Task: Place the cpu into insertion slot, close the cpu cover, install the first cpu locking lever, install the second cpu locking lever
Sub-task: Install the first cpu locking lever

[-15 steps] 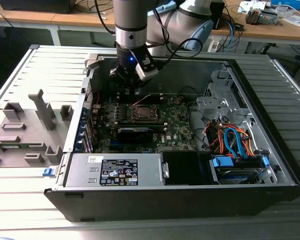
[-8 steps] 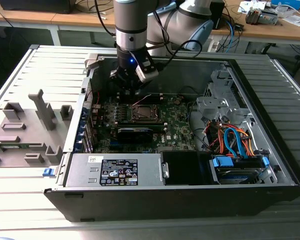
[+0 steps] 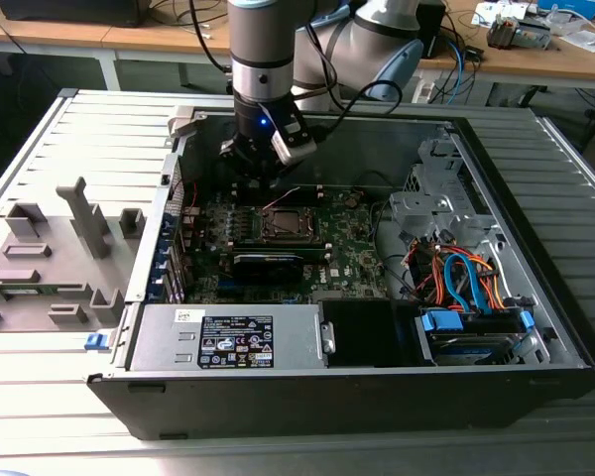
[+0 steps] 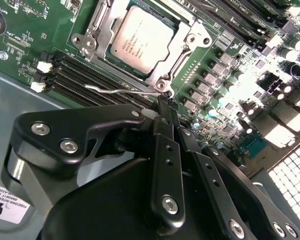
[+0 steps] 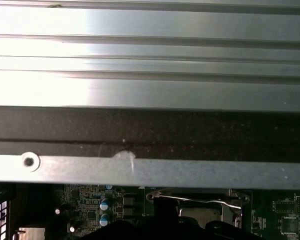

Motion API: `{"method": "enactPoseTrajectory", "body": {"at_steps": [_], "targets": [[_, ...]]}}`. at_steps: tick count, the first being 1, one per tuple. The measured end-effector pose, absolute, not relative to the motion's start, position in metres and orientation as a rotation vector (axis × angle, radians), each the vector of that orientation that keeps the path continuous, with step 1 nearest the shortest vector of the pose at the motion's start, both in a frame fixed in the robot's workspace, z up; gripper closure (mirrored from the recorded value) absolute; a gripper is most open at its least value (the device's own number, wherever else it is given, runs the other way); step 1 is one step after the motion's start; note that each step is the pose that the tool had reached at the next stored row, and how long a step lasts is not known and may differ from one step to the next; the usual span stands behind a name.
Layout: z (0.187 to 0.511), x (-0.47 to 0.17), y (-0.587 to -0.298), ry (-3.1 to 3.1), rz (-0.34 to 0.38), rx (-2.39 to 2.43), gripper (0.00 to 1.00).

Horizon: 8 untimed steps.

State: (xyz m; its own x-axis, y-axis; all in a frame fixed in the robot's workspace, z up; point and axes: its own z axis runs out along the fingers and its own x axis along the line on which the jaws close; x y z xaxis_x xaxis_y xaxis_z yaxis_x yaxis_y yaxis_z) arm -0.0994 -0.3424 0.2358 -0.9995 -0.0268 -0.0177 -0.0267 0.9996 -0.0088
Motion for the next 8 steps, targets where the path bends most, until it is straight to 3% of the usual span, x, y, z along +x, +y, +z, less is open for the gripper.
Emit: {"method": "enactPoseTrajectory", "body": {"at_steps": [8], "targets": [[0.2304, -0.0973, -0.3402, 3.123, -0.013, -0.069, 0.89]]}}
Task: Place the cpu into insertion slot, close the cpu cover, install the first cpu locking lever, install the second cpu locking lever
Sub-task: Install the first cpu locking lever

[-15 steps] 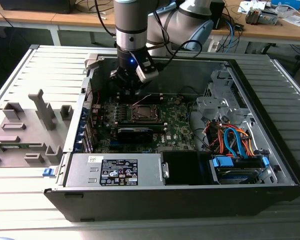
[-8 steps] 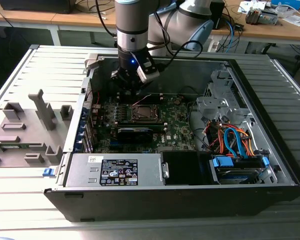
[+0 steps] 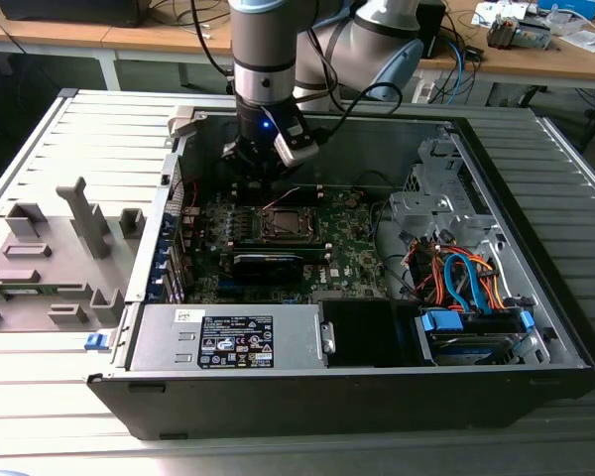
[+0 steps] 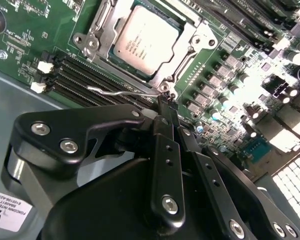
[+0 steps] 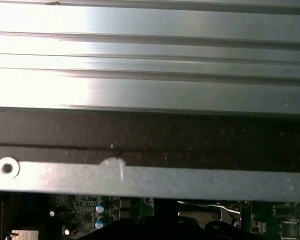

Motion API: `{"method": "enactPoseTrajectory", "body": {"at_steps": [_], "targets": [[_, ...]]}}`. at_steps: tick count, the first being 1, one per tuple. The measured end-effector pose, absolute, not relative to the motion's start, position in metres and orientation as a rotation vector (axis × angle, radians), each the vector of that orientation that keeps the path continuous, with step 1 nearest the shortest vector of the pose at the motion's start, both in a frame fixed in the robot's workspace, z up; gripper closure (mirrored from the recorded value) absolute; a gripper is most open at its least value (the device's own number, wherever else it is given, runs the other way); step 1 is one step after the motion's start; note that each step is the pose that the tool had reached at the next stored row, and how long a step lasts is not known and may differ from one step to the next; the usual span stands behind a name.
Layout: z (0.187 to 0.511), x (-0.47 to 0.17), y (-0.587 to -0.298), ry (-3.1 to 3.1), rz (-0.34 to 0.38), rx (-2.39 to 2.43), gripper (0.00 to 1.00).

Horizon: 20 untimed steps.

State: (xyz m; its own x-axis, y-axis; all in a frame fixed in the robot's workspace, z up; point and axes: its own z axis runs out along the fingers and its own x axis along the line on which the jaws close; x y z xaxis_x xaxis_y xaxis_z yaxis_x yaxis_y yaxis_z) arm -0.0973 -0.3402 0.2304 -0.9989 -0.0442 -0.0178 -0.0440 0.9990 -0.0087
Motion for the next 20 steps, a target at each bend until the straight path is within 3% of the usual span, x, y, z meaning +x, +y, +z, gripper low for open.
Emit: {"method": "enactPoseTrajectory", "body": {"at_steps": [20], "targets": [[0.217, -0.093, -0.335, 3.121, -0.013, -0.124, 0.89]]}}
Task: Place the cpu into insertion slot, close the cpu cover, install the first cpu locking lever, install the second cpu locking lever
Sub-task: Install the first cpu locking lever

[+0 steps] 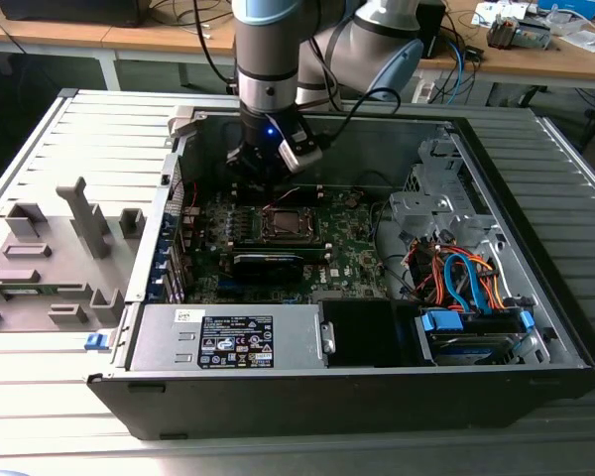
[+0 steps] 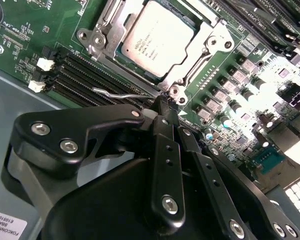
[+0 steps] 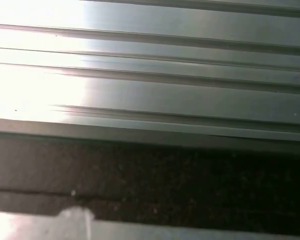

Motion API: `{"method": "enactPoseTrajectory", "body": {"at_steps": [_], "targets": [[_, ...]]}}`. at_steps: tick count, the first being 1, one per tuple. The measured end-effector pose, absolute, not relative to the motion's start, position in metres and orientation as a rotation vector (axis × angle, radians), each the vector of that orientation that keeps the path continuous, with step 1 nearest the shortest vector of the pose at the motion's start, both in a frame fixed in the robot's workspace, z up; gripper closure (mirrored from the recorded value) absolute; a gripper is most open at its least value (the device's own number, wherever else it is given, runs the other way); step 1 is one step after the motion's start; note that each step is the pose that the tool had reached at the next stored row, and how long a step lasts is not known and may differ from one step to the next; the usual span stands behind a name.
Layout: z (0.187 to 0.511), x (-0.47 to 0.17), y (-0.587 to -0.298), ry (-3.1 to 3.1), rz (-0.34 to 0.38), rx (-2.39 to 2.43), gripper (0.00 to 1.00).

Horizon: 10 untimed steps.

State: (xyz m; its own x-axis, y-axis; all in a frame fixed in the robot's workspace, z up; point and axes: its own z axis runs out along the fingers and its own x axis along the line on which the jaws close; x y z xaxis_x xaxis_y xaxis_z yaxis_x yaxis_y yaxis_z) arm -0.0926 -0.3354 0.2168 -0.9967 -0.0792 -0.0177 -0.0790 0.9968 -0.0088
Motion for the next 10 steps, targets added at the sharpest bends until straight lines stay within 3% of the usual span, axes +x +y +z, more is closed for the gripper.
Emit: {"method": "enactPoseTrajectory", "body": {"at_steps": [10], "targets": [[0.214, -0.081, -0.335, 3.118, -0.012, -0.178, 0.89]]}}
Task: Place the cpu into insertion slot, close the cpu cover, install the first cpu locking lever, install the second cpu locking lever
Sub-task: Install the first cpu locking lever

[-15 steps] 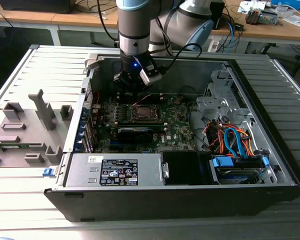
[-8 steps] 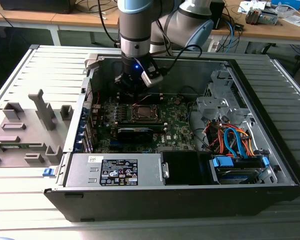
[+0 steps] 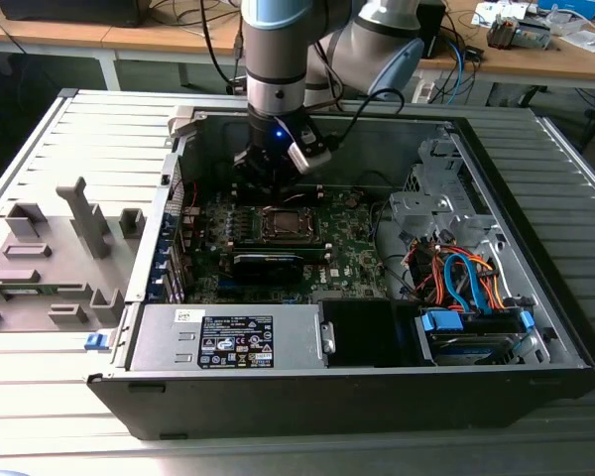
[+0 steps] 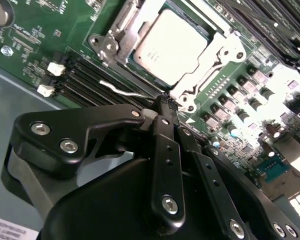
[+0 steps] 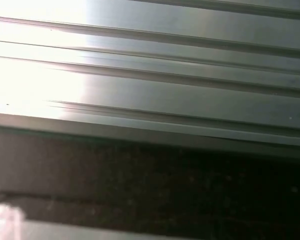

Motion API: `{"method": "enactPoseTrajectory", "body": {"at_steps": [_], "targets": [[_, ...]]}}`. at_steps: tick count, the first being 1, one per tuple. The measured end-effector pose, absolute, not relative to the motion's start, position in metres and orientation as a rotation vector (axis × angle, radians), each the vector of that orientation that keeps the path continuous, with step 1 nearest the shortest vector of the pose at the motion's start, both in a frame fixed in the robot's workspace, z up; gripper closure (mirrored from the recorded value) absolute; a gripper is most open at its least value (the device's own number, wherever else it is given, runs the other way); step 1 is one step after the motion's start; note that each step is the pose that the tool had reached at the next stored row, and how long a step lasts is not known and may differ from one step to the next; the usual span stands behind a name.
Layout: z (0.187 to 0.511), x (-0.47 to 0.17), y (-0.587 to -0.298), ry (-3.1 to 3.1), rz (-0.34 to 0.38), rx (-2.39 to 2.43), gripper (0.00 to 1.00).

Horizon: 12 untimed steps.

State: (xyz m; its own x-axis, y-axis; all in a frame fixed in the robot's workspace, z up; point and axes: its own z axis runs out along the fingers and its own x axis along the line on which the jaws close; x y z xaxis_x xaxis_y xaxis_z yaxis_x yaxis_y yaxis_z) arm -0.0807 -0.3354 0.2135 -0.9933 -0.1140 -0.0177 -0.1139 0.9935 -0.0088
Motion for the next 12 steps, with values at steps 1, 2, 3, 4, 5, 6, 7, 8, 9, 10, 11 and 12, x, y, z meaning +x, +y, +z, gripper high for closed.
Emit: {"method": "enactPoseTrajectory", "body": {"at_steps": [1, 2, 3, 4, 5, 6, 7, 8, 9, 10, 11, 12], "targets": [[0.2134, -0.0796, -0.3354, 3.118, -0.012, -0.181, 0.89], [0.2132, -0.0784, -0.3354, 3.118, -0.012, -0.184, 0.89], [0.2130, -0.0770, -0.3354, 3.118, -0.012, -0.188, 0.89], [0.2129, -0.0762, -0.3354, 3.118, -0.012, -0.191, 0.89], [0.2127, -0.0754, -0.3354, 3.117, -0.012, -0.193, 0.89], [0.2126, -0.0747, -0.3354, 3.117, -0.012, -0.196, 0.89], [0.2124, -0.0741, -0.3354, 3.117, -0.012, -0.198, 0.89], [0.2123, -0.0735, -0.3354, 3.117, -0.012, -0.200, 0.89], [0.2121, -0.0728, -0.3354, 3.117, -0.012, -0.202, 0.89], [0.2118, -0.0717, -0.3354, 3.117, -0.012, -0.205, 0.89], [0.2117, -0.0707, -0.3354, 3.116, -0.012, -0.207, 0.89], [0.2114, -0.0697, -0.3354, 3.116, -0.012, -0.209, 0.89]]}}
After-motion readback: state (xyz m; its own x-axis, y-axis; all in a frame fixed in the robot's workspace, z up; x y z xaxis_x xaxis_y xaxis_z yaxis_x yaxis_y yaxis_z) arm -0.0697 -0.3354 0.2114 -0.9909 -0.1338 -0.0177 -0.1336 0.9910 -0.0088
